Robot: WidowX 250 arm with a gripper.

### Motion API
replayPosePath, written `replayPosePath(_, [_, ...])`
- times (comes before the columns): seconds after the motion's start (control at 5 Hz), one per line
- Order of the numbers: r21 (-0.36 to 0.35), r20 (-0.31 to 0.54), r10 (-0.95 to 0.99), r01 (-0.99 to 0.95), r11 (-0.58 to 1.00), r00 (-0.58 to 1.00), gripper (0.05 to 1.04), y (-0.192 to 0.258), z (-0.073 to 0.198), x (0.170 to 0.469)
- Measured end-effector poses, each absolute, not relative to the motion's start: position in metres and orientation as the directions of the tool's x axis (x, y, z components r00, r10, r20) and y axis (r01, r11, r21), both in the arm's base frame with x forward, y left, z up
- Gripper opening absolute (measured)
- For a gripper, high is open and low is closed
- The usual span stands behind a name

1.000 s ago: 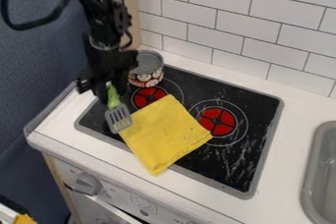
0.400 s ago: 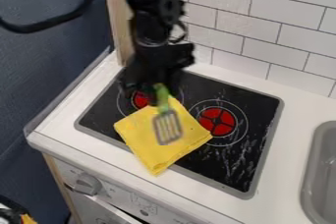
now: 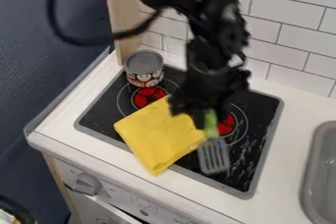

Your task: Move the spatula on the right side of the stove

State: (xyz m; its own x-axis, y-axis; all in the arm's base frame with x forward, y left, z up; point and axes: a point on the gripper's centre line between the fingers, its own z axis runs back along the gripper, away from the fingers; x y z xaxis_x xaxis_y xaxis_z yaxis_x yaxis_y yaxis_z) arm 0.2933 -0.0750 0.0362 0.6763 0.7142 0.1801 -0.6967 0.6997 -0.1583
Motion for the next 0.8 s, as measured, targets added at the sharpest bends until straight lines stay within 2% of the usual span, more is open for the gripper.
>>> replayPosePath(0.8, [-0.112,0.186,0.680,-0.672,0.732,0.709,0.431,-0.108,-0.006,0.308])
